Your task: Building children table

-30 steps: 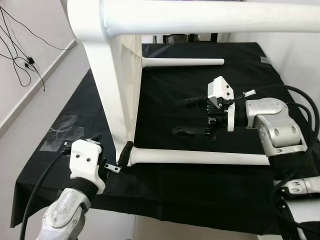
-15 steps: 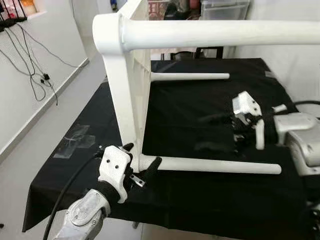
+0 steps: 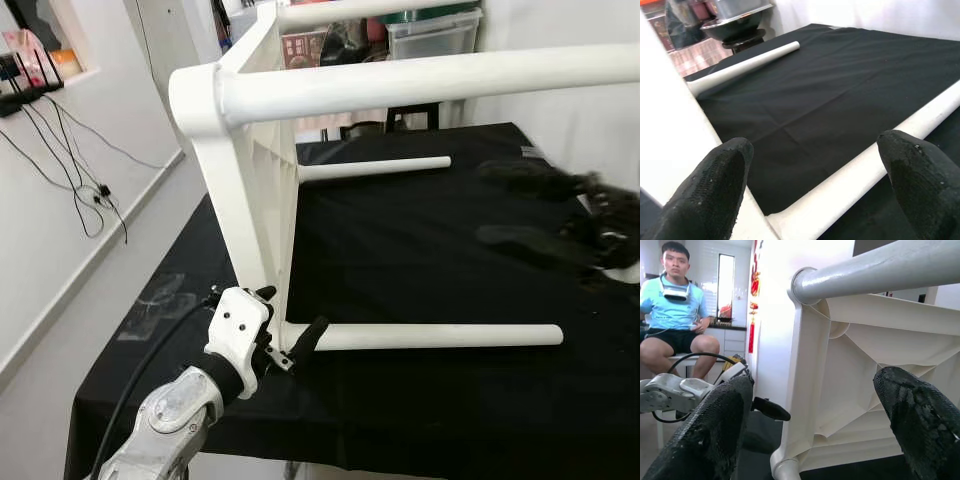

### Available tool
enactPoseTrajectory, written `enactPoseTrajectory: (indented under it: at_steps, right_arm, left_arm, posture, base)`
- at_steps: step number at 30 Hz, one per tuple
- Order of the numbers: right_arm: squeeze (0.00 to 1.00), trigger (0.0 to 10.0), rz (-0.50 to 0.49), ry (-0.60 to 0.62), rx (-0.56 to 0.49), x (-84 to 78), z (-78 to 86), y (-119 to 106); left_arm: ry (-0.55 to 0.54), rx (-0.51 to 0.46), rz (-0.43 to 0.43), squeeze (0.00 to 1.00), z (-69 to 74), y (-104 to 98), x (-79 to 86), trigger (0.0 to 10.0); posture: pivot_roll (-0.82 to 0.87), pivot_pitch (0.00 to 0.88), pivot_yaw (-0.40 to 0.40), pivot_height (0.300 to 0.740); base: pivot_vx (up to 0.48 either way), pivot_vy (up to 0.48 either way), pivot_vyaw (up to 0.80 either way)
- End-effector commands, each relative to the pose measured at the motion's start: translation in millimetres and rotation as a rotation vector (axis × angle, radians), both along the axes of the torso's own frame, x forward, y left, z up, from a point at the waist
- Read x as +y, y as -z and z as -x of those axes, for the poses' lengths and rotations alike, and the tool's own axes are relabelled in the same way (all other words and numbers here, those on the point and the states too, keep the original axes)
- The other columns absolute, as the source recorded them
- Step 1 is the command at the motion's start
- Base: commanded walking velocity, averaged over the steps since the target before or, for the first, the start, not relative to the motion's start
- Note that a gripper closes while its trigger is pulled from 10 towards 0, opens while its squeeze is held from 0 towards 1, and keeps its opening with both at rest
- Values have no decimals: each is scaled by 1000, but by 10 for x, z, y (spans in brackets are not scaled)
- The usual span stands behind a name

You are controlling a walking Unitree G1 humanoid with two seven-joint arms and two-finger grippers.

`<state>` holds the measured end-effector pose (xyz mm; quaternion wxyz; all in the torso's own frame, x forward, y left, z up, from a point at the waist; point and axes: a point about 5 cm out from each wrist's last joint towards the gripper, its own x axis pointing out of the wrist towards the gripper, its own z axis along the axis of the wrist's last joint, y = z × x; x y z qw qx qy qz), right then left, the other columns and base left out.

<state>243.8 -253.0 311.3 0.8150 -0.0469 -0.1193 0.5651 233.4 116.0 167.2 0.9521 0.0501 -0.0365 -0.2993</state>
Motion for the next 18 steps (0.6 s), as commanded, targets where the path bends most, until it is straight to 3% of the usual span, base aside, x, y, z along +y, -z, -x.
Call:
enactPoseTrajectory:
  at_steps: [1,4,7,18]
  right_arm:
    - [0,10000,4,-19,-28,32,66,-62]
    - [0,10000,-27,-18,-54,29,88,-130]
    - [0,10000,-126,43,-127,-23,42,-311]
    - [0,10000,-179,90,-274,9,31,-582]
  left_arm:
    - [-13,6,-20,0,-34,25,66,10000]
    - [-14,4,-22,0,-38,26,69,10000]
    - [-14,1,-24,0,-41,28,69,10000]
    - [-13,7,-24,0,-28,45,71,10000]
  posture:
    - [-115,23,127,740]
    - [-115,23,127,740]
    - [-113,22,126,740]
    - [-109,25,126,740]
  base:
    - [0,0,0]
    - [0,0,0]
    - [0,0,0]
    - [0,0,0]
